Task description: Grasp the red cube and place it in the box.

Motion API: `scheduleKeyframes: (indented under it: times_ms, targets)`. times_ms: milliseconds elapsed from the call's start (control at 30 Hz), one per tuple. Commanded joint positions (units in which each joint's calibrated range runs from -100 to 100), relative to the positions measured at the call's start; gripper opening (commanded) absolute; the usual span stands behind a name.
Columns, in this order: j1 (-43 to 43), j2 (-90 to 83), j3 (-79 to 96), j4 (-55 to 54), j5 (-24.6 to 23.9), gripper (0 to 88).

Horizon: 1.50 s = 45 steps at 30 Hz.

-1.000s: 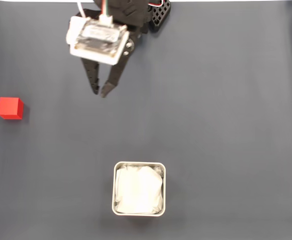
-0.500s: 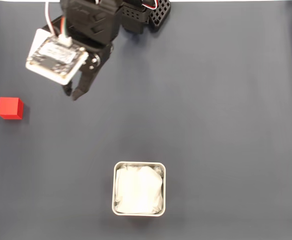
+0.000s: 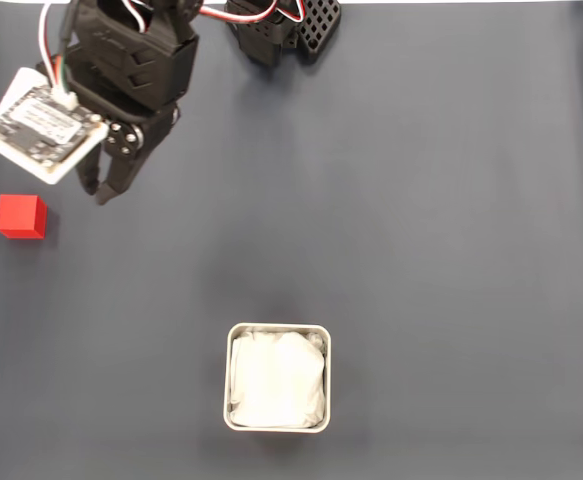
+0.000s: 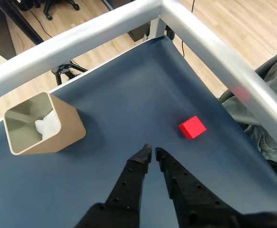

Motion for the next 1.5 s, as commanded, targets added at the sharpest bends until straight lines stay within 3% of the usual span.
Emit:
scheduleKeyframes:
  times_ms: [0,1467]
  targets:
    - [1.7,0.2,-2.8,-2.6,0.0,0.3]
    - [14.2,15.5,-3.0,-9.6,-0.8,18.2]
